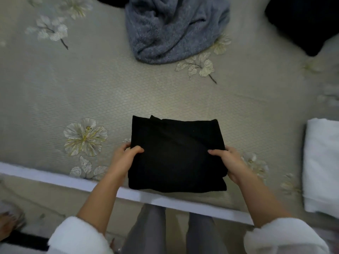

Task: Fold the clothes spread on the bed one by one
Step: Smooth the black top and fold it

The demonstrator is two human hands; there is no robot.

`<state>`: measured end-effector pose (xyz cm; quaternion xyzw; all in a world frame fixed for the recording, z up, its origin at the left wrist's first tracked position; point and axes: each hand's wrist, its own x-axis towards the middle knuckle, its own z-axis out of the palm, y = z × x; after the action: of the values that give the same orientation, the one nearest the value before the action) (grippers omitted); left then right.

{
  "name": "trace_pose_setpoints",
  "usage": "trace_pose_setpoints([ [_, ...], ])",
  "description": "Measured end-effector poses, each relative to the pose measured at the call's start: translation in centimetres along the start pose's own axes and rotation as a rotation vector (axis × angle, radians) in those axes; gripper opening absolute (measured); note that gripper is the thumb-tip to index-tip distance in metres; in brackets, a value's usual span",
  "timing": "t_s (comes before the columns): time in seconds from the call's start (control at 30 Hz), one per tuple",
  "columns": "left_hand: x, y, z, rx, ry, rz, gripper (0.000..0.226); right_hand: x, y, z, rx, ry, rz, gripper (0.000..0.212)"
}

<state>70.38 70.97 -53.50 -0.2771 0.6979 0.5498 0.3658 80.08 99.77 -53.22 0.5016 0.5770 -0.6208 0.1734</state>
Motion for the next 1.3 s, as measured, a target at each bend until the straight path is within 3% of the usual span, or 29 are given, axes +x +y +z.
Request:
trace_pose_setpoints([
  [0.1,-2.5,1.2,4.8,0.056,-0.085,0.053,0.041,-2.4,1.3,-5.5,0.136,0.061,0.016,0.024],
  [0.2,-4.7,2.9,10.9,0.091,-0.179,0.101,0.039,-4.4,2.7,-11.8,0.241,0.098,0.037,0.030],
  [0.5,-10.1,5.8,34.2,0.418,-0.501,0.237,0.054,-7.7,8.9,-32.0,0.537,0.361,0.051,0.033],
  [0.73,-13.1,7.6,50.7,0.807,-0.722,0.431,0.069,-7.4,13.4,-40.1,0.902,0.575,0.162,0.023],
  [0.9,-12.6,8.6,60.5,0.895,-0.713,0.614,0.046,-5.5,14.0,-41.9,1.172,0.604,0.159,0.020],
  [1.0,-11.3,8.1,64.5,0.975,-0.654,0.634,0.043,-3.8,13.9,-43.0,1.185,0.621,0.167,0.027],
  [1.13,-8.6,5.2,65.3,1.304,-0.531,0.400,0.089,-2.2,15.2,-44.0,1.151,0.670,0.265,0.027],
  [1.3,-7.7,3.1,63.8,1.355,-0.546,0.332,0.068,-1.6,17.0,-43.6,1.130,0.668,0.340,0.023],
])
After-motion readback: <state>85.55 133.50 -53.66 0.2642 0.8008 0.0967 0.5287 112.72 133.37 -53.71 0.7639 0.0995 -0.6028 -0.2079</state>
